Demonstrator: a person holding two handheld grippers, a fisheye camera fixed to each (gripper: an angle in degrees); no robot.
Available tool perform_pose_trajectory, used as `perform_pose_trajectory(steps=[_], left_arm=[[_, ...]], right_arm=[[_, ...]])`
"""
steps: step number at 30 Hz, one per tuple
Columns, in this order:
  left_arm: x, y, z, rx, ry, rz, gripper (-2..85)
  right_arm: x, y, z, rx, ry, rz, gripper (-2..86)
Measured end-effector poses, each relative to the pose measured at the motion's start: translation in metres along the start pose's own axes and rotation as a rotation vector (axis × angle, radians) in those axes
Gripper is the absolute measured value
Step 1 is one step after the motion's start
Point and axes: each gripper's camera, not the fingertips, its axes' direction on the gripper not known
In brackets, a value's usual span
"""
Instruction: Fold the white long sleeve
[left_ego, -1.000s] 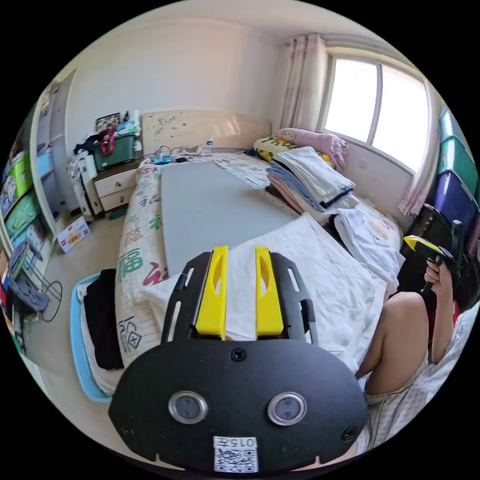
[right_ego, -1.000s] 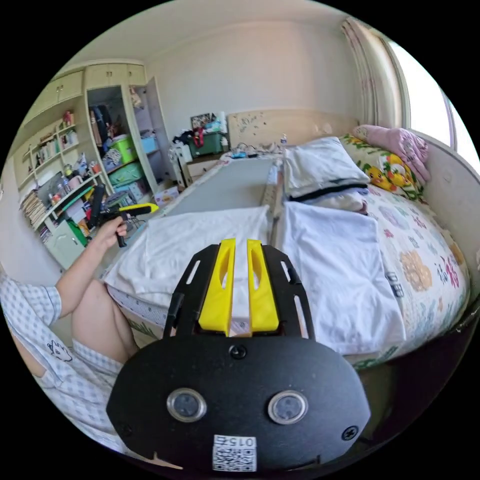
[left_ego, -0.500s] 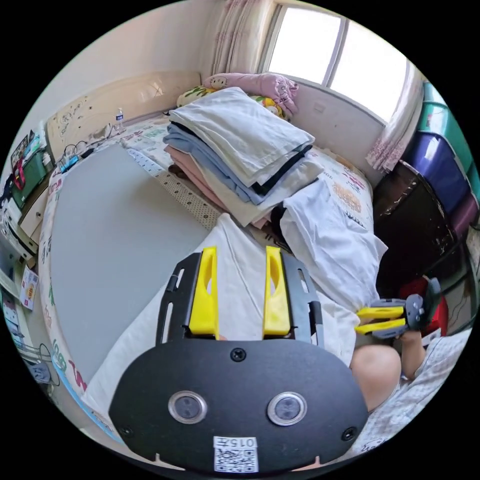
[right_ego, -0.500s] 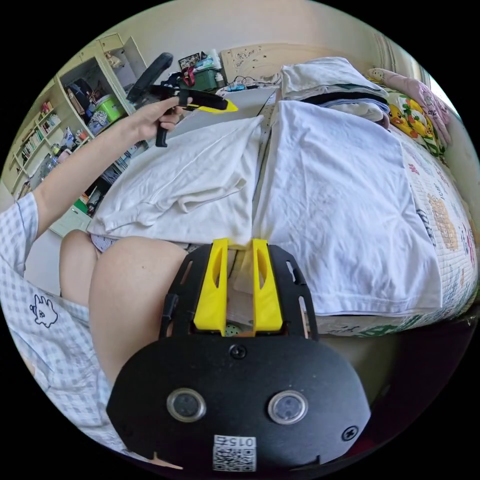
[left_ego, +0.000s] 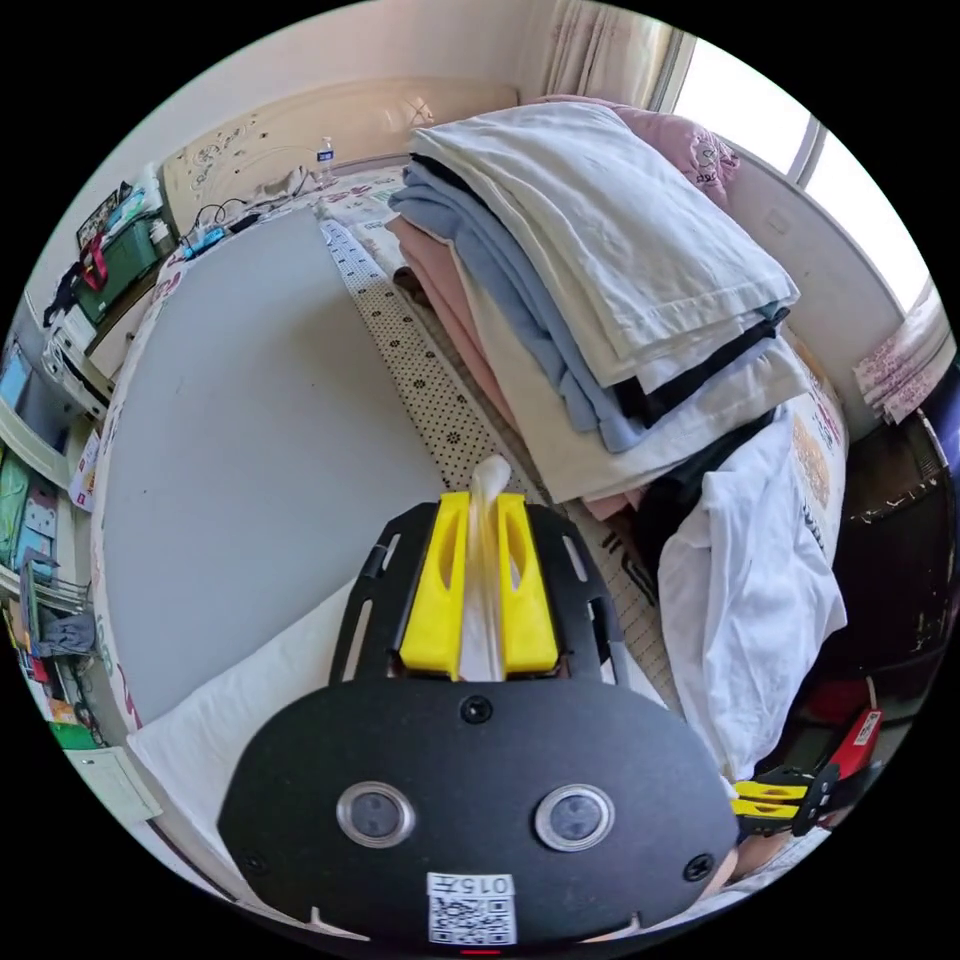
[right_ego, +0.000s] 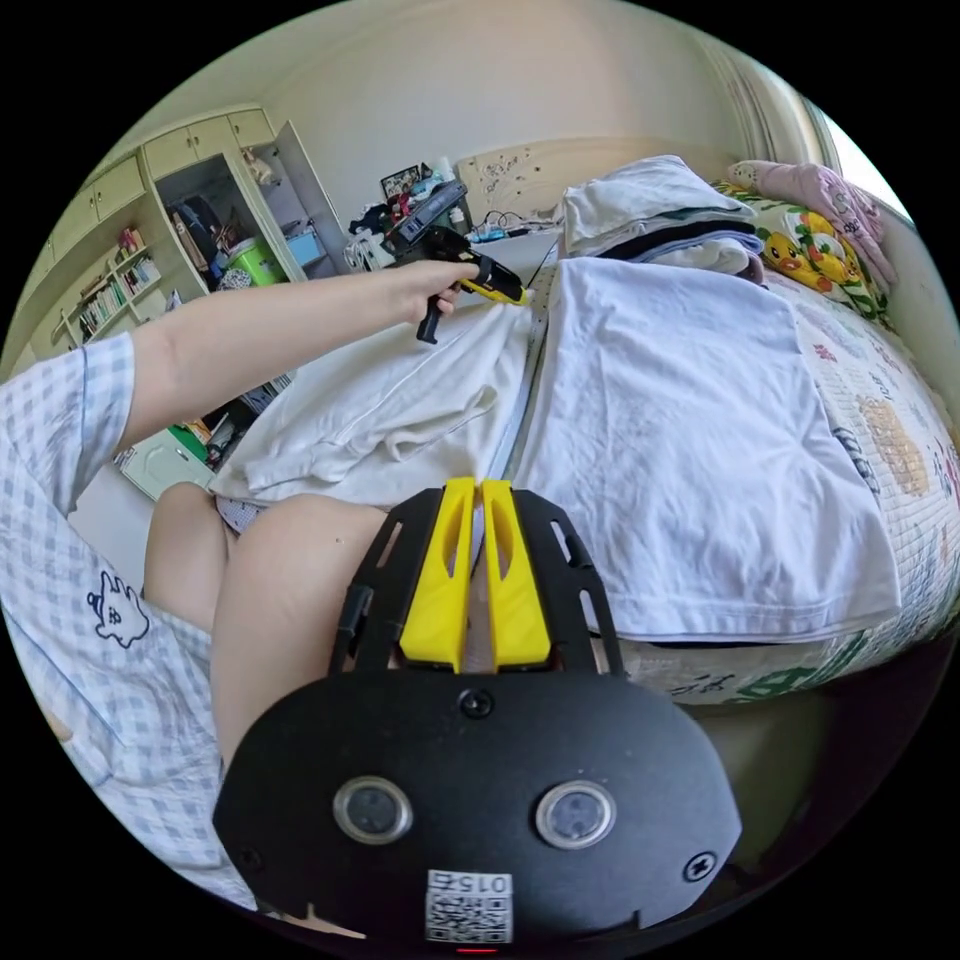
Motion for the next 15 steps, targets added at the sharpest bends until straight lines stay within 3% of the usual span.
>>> perform_pose_trajectory(steps=[4, 10, 15], left_arm=[[-0.025, 0.005, -0.033, 0.121, 0.133, -0.085, 3.7], [-0.078, 0.015, -0.114, 0.373, 0.489, -0.171, 3.6], [-0.151, 0.067, -0.157, 0.531, 0.700, -0.236, 3.4]], right_arm=[[-0.007, -0.006, -0.028, 0.083, 0.089, -0.004, -0.5], [-0.039, -0.039, -0.114, 0.334, 0.149, -0.039, -0.6], [-0.142, -0.088, -0.136, 0.312, -0.074, -0.365, -0.6]])
